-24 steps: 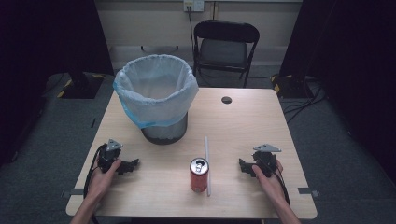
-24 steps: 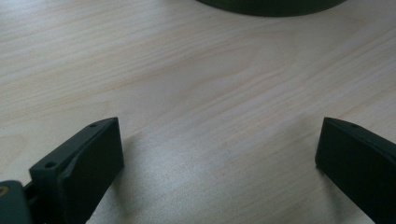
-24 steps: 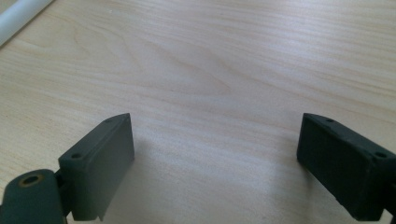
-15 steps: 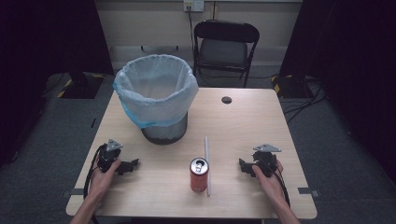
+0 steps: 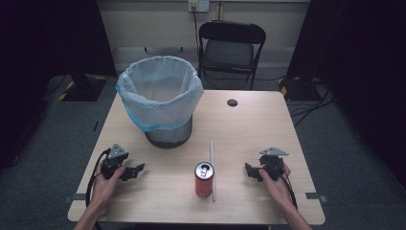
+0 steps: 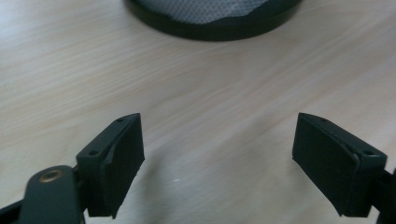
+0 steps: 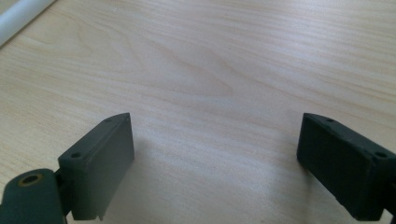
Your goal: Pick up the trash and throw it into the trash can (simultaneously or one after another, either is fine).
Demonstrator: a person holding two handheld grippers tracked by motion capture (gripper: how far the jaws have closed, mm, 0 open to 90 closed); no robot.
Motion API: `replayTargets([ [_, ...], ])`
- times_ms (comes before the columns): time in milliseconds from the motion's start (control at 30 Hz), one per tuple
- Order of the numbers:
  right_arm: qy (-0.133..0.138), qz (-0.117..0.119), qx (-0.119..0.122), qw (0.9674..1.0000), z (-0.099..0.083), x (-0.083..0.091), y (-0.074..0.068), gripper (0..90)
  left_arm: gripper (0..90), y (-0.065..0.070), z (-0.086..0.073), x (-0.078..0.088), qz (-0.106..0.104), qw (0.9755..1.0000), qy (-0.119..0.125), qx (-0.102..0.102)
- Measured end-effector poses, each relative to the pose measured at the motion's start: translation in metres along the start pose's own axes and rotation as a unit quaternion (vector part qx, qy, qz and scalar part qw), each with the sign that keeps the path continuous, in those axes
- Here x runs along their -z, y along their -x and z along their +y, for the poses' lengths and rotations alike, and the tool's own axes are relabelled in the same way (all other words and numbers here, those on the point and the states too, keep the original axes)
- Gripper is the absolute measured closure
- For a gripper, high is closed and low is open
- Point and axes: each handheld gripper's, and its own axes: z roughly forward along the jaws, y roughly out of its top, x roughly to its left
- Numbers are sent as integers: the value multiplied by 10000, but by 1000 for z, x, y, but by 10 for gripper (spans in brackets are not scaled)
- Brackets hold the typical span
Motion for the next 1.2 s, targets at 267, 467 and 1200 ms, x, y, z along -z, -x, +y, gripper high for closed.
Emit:
replayTargets([
  [267,5,12,8,10000,0,0,0,103,161,39,14,0,-903,9943,312,-476],
  [467,5,11,8,10000,0,0,0,103,163,54,18,-4,-1316,9894,290,-539],
  [1200,5,8,6,10000,0,0,0,103,166,116,30,-7,-2573,9587,619,-1044],
])
